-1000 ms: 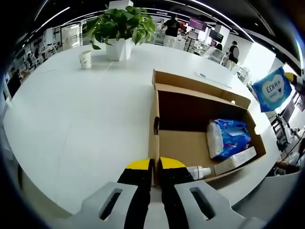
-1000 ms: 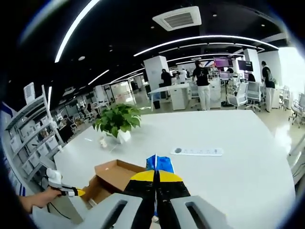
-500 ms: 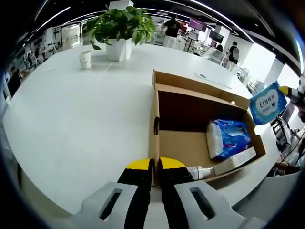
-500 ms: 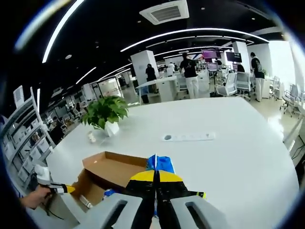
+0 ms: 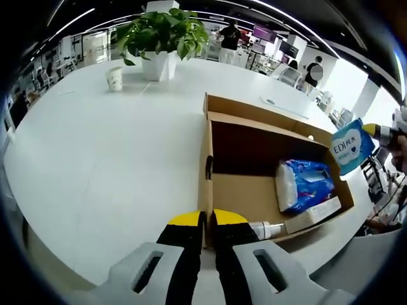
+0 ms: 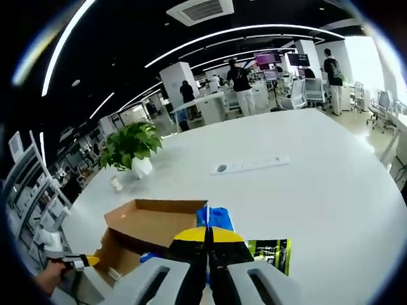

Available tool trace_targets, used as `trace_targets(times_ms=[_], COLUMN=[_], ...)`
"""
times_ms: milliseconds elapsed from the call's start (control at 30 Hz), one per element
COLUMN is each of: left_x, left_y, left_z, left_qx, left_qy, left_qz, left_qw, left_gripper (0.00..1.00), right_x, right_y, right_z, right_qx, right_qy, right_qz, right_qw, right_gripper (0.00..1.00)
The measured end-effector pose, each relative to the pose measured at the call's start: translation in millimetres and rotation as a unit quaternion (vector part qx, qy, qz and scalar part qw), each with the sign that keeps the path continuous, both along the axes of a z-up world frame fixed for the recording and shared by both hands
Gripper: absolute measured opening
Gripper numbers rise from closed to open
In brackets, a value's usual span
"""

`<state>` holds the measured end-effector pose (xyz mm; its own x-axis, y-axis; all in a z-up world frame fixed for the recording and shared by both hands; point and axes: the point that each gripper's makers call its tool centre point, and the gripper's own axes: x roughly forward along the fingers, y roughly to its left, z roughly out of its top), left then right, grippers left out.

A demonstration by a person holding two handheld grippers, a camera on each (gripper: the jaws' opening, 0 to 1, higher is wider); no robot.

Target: Operate the shoe box by opening the lid, removing the specified soft item, and placing it in the target area until the item is outside and the box remains undamaged.

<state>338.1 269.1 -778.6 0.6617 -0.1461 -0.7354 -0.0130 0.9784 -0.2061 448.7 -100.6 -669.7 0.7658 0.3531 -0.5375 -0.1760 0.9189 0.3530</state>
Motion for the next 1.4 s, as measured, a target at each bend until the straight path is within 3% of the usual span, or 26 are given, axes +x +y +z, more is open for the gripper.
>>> trace_targets(times_ms=[267,700,1000,1400], left_x=[0.1,0.4,0.3,0.3], left_y=[0.1,0.0,-0.1,0.4], left_z=[0.0,0.3,0.4,-0.3], left_qx=[-0.001,0.0,0.003,0.007], left_qy=[-0.002,-0.002,-0.001,0.002], left_qz=[0.002,0.003,0.003,0.002], left_qw=[1.0,1.0,1.0,1.0], left_gripper=[0.03,0.03,0.03,0.03], right_x=[6.8,2.3,-0.5,-9.6], right_y=[-1.5,-30.2,-60.5,-84.0], right_z=[-17.0,-42.9,-72.3,-107.2], right_qx=[0.041,0.017,-0.025,-0.058], right_qy=[0.026,0.045,0.068,0.101], right_qz=[-0.04,-0.061,-0.063,-0.064], right_qw=[0.998,0.9969,0.9953,0.9911], right_gripper=[0.0,0.0,0.0,0.0])
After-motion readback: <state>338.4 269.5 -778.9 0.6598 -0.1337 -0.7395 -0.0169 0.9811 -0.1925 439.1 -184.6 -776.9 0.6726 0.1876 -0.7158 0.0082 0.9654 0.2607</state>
